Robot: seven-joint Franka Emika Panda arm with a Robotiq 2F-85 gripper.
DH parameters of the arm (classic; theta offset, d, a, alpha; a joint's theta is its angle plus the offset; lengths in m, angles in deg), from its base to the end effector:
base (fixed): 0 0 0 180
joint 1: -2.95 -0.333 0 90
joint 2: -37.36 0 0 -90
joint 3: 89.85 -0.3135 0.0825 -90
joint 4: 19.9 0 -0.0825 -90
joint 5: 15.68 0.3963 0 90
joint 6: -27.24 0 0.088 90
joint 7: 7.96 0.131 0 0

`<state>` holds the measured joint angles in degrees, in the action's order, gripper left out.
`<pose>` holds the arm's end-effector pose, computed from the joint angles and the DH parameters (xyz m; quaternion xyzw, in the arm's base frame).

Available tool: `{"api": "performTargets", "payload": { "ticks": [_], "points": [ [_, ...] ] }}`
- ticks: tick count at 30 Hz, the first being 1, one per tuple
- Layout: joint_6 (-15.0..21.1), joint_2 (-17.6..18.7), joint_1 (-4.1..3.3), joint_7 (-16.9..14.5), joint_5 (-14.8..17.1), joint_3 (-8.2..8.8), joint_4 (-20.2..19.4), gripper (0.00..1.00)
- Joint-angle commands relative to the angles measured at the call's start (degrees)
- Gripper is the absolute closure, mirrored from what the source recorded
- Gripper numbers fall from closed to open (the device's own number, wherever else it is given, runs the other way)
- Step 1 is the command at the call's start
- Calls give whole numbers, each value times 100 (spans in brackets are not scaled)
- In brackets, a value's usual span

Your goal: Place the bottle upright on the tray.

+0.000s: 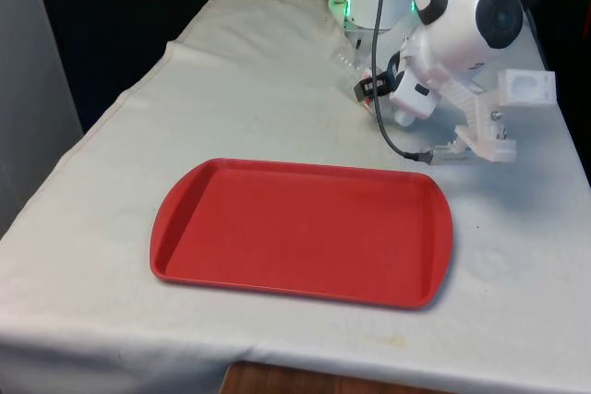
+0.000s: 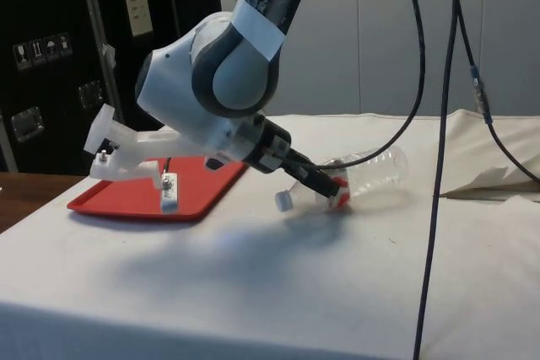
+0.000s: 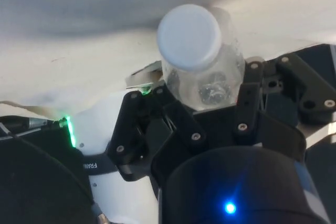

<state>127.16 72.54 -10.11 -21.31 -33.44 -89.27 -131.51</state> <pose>0.4990 0.0745 0.1047 0.8642 0.2849 -0.3940 0.1290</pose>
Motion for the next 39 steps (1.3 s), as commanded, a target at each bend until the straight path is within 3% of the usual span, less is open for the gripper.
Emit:
{"api": "performTargets", "payload": {
  "ticks": [1,14,26,27,31,39],
  "points": [
    [-97,-80,-11,-6,23,-11,29,67],
    [-584,-498,6,-11,52,-92,166,67],
    [-315,-596,52,-6,126,-92,229,67],
    [-384,-579,29,0,86,-86,229,67],
    [-172,-602,63,0,155,-86,235,67],
    [-321,-871,57,-11,138,-92,223,67]
  ]
}}
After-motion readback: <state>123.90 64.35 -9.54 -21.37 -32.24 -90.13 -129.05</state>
